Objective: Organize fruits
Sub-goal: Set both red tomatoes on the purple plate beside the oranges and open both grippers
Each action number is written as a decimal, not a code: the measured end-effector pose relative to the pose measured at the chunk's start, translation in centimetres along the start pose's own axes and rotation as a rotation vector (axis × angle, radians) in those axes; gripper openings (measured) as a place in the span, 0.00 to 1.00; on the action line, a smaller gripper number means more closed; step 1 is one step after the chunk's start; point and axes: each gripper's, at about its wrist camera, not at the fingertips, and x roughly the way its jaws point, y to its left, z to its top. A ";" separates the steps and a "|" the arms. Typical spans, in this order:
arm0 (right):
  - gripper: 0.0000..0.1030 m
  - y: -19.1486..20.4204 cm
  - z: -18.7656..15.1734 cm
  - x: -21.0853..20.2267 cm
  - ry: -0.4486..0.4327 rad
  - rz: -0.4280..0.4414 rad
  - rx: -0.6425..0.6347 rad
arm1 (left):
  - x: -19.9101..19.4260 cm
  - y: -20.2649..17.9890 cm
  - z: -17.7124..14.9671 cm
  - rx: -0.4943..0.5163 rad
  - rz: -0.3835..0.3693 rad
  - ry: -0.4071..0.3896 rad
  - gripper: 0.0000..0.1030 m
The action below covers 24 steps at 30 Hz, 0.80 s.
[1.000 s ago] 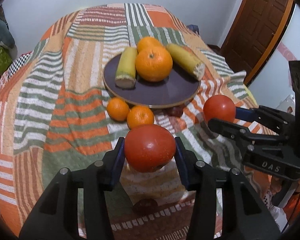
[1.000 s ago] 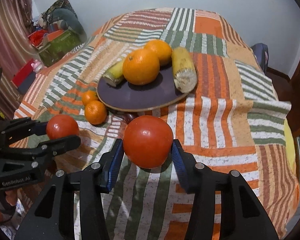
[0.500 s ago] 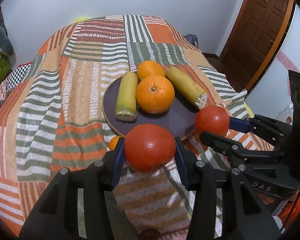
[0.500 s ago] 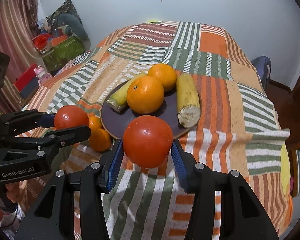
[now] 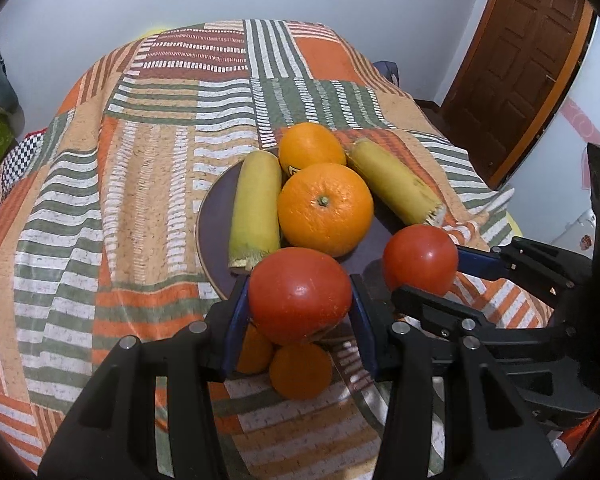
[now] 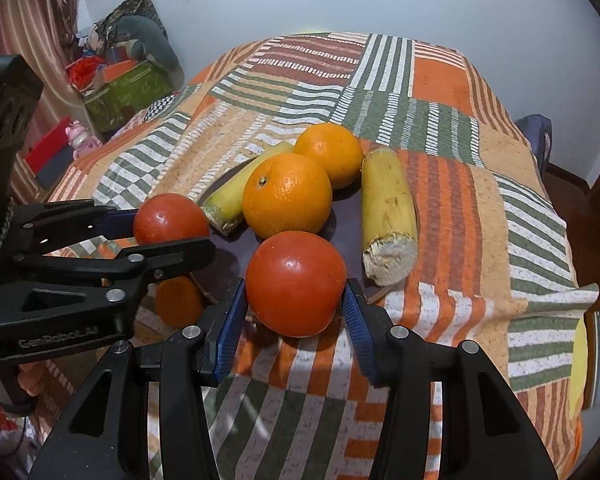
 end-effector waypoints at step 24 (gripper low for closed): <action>0.47 -0.5 0.4 0.6 0.007 0.001 0.010 | 0.1 0.5 0.4 -0.023 -0.009 0.003 0.52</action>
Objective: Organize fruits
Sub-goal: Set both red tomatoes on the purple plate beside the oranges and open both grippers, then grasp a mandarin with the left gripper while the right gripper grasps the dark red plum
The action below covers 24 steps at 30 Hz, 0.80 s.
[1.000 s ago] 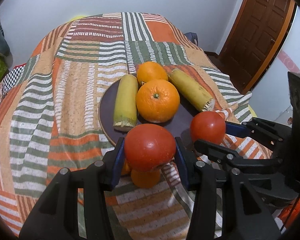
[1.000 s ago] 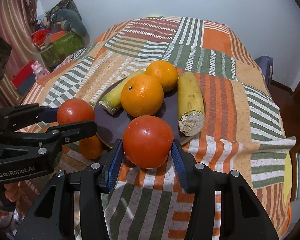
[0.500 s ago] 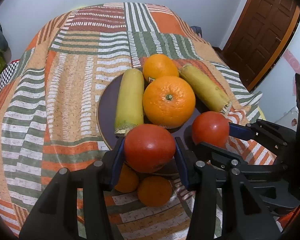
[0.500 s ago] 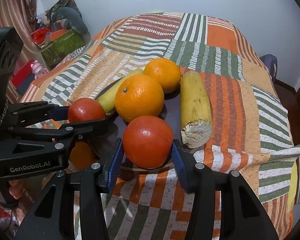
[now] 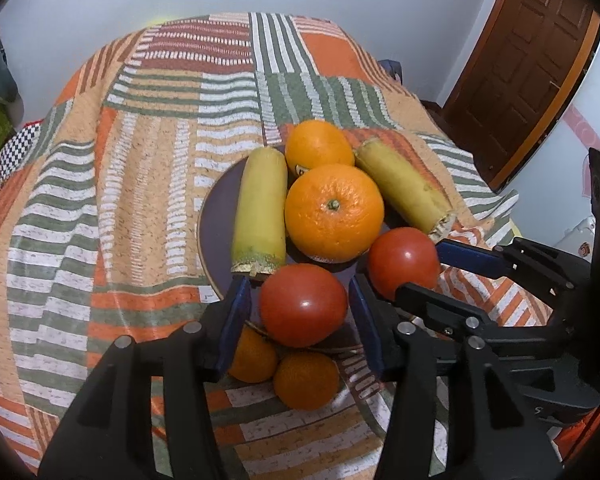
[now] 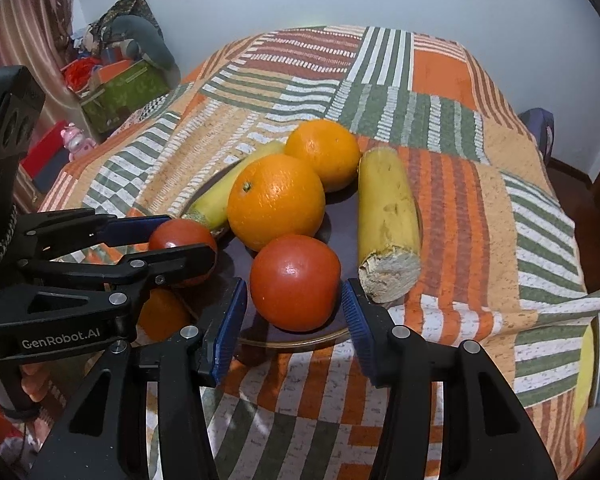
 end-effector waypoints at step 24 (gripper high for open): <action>0.50 1.9 -3.4 -1.4 0.033 -0.002 -0.044 | -2.0 0.1 -6.1 -0.001 -0.014 0.071 0.53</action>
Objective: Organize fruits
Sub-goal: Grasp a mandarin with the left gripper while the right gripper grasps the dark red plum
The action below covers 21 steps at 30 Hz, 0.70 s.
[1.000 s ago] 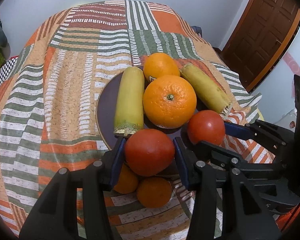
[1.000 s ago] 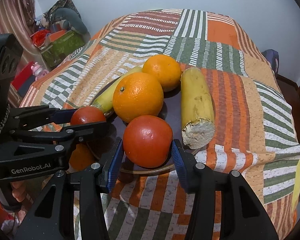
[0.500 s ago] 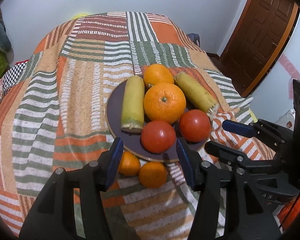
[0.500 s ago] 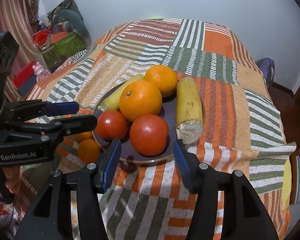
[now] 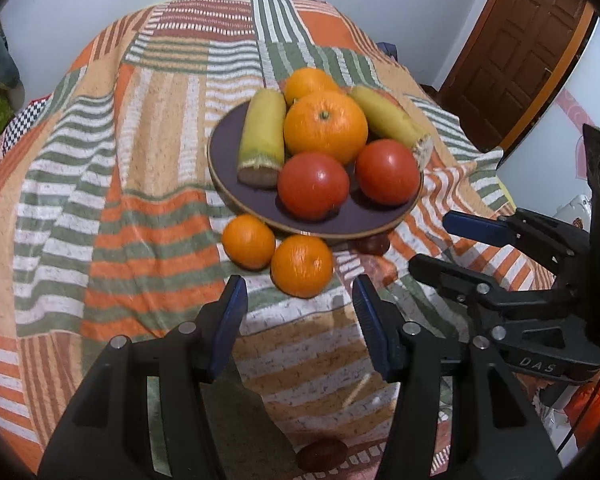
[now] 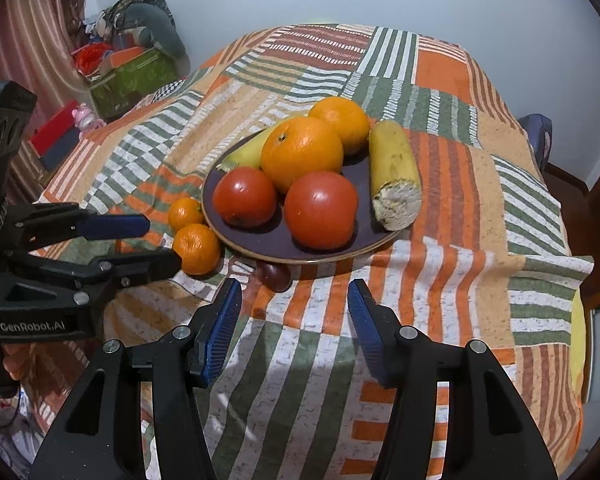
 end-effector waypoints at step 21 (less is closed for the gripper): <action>0.24 0.7 0.7 3.9 0.062 0.061 -0.005 | 2.6 0.2 0.4 -0.032 -0.034 0.006 0.38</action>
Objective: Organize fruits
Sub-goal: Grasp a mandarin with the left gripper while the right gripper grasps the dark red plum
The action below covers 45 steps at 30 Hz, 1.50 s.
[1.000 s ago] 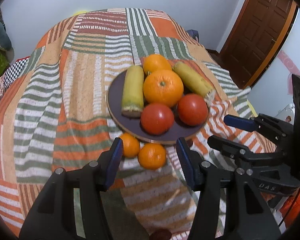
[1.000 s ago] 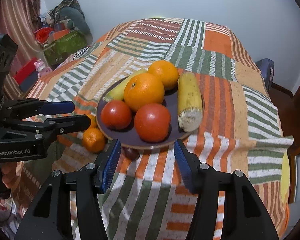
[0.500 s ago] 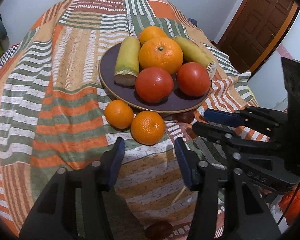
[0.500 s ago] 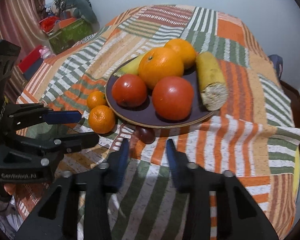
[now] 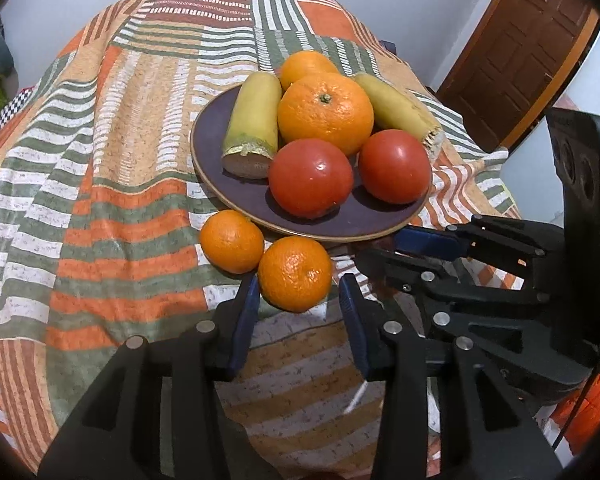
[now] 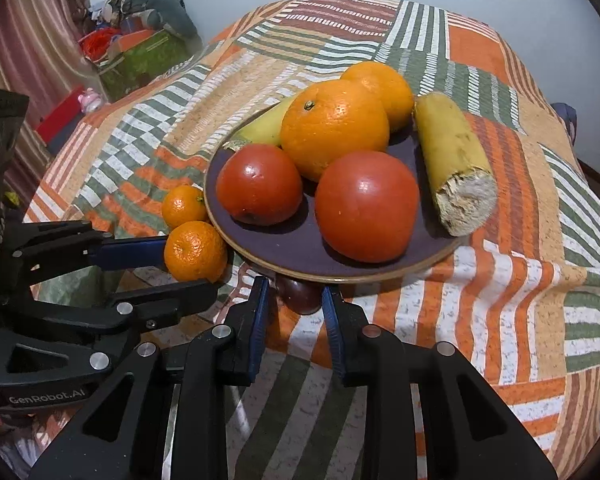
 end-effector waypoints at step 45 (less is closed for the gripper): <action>0.17 -0.9 0.3 0.1 0.014 0.046 0.014 | -2.1 0.8 -0.7 -0.013 0.014 -0.026 0.35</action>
